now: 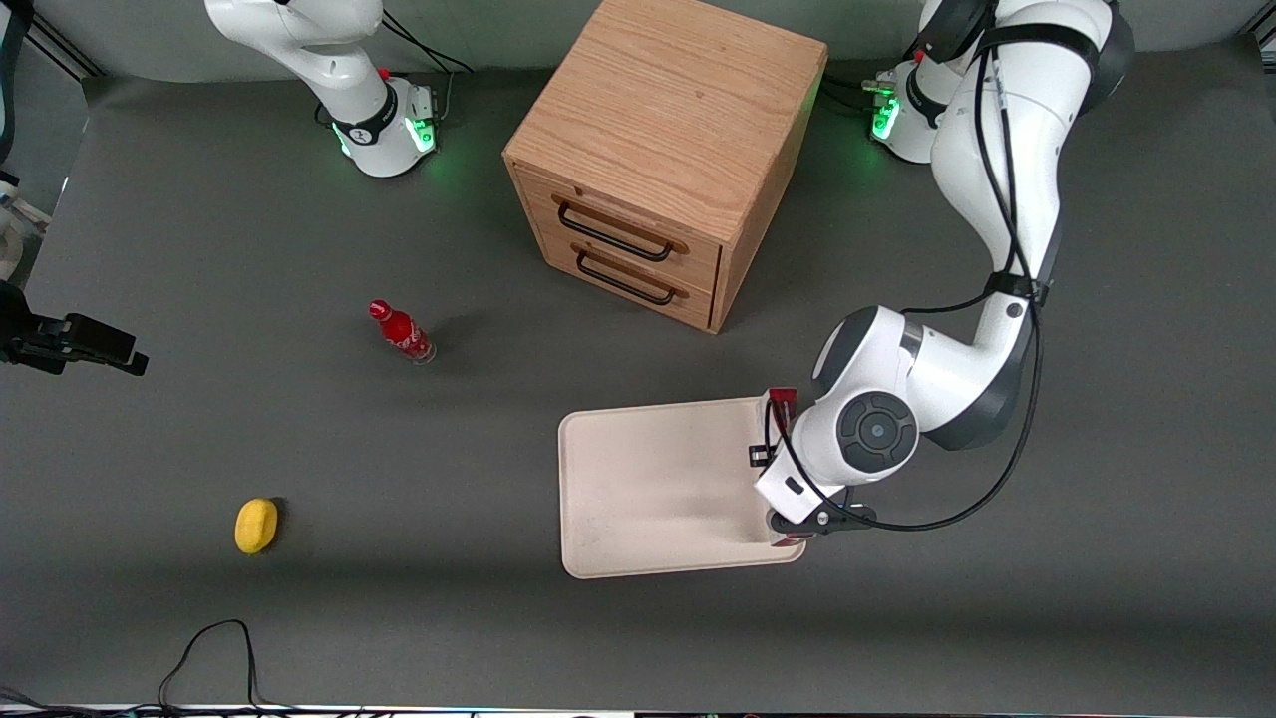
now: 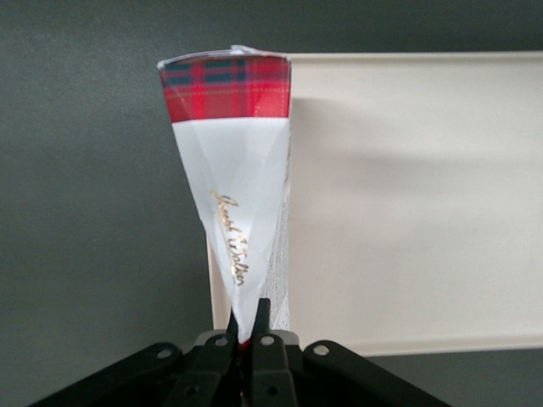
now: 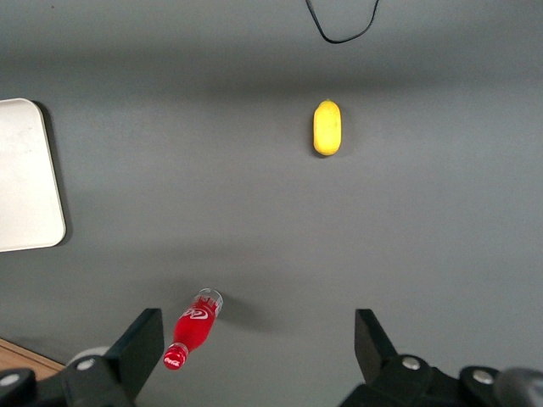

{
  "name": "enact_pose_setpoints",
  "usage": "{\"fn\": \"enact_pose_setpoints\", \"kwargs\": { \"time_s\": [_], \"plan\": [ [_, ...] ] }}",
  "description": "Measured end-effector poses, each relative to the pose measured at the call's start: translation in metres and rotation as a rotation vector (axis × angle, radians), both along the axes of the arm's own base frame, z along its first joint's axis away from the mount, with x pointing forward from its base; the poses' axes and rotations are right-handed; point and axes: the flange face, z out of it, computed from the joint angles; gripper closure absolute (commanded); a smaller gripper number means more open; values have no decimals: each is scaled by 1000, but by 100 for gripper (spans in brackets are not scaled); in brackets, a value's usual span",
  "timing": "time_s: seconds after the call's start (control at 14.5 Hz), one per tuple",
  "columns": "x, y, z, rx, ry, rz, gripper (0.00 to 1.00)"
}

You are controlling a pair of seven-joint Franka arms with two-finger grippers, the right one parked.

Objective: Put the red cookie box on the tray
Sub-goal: 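Carry the held cookie box over the white tray, then lower the cookie box onto the tray and open the left gripper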

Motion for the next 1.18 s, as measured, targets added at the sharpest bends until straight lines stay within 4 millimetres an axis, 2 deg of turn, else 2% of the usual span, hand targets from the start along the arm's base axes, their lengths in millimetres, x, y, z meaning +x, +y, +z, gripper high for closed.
{"fn": "enact_pose_setpoints", "kwargs": {
  "time_s": [0.28, 0.76, 1.04, 1.11, 1.18],
  "plan": [
    [1, -4, -15, -1, 1, 37, 100],
    [1, -7, -21, -4, -3, 41, 100],
    [3, -8, -41, -12, -17, 45, 100],
    [3, -9, -44, -12, -17, 45, 83],
    [3, -9, -47, -12, -18, 45, 1]
  ]
}}
